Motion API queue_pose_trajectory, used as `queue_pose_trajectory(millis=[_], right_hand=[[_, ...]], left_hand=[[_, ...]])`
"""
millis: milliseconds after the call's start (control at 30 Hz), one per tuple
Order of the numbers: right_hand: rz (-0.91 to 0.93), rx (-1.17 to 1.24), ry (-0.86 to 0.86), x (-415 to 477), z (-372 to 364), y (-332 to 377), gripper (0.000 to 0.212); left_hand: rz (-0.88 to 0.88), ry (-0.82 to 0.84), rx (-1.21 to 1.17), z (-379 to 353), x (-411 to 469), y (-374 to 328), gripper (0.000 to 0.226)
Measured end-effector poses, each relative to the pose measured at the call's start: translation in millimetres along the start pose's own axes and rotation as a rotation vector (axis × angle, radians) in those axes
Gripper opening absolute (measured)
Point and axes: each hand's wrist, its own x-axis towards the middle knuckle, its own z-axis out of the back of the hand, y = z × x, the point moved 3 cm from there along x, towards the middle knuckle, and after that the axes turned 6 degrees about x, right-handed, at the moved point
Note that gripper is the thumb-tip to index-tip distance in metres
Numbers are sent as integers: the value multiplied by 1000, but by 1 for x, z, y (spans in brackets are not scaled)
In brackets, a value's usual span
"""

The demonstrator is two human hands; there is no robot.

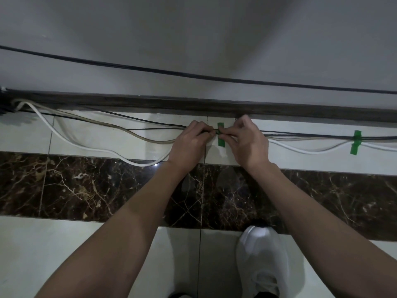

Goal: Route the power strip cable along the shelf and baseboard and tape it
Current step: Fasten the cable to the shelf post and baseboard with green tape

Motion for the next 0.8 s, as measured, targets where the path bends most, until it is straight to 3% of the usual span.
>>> queue_pose_trajectory(millis=[433,800], right_hand=[[-45,-51,-80,-2,-6,-1,22],[16,-71,-122,-14,-14,-5,27]], left_hand=[[25,44,26,-1,1,-1,19],[39,12,12,0,0,-2,14]])
